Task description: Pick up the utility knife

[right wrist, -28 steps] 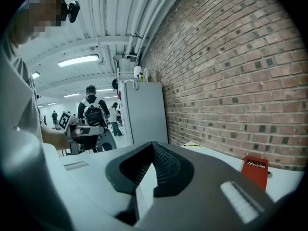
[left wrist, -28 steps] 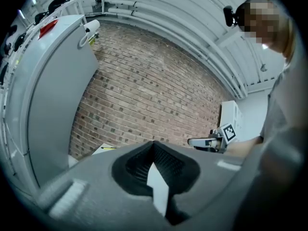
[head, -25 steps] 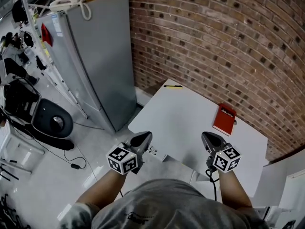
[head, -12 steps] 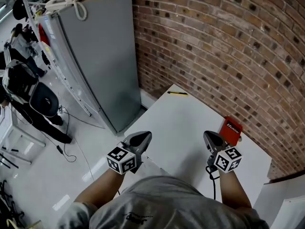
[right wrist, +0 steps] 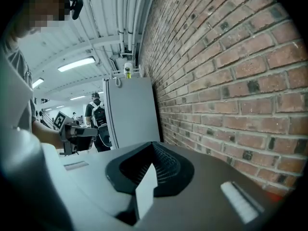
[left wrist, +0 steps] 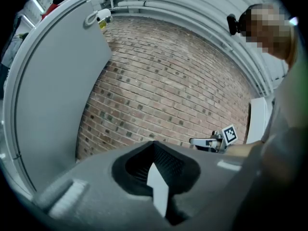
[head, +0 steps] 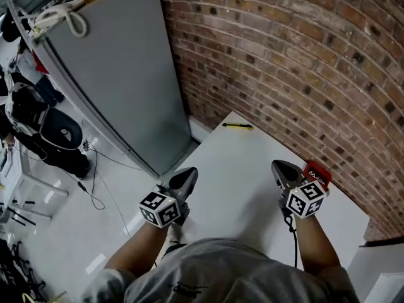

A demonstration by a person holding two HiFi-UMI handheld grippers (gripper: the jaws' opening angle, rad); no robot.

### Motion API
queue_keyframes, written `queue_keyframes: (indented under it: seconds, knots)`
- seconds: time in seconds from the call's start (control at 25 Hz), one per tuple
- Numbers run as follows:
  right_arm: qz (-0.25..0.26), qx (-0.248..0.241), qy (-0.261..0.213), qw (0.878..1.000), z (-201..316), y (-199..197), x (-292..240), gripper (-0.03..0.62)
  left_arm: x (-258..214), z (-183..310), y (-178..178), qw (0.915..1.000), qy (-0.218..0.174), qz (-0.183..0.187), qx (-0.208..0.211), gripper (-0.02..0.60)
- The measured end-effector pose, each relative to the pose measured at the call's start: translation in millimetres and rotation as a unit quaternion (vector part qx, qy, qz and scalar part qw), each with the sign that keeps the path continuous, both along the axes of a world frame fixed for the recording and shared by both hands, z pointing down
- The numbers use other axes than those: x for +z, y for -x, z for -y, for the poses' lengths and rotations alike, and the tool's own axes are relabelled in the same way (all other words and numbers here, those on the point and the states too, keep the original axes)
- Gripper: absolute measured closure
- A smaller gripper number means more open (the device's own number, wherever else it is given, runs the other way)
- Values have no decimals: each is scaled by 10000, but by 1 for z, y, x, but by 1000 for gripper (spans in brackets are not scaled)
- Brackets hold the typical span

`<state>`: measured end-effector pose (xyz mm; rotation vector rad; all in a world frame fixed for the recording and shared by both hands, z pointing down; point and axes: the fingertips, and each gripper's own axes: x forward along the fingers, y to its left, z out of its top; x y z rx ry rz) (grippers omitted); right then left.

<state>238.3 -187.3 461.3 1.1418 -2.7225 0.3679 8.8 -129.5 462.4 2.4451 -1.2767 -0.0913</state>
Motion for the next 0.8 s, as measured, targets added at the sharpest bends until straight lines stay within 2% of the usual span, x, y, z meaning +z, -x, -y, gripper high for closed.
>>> queue_keyframes:
  seconds: [0.2, 0.4, 0.52, 0.68, 0.8]
  knots:
    - [-98, 545, -124, 9984, 23, 36, 6, 585, 15, 36, 40, 9986, -134, 92, 508, 584]
    - [-54, 948, -22, 9955, 31, 66, 13, 585, 18, 60, 56, 9940, -69, 164, 1082, 584]
    - [-78, 1050, -10, 9944, 42, 66, 9, 577, 12, 72, 63, 9946, -139, 108, 1027, 584]
    - [-256, 714, -119, 9970, 61, 73, 5, 463, 12, 87, 70, 9966, -178, 11, 802, 584]
    - [-500, 520, -156, 9973, 76, 74, 8, 430, 14, 98, 70, 9970, -174, -20, 747, 584]
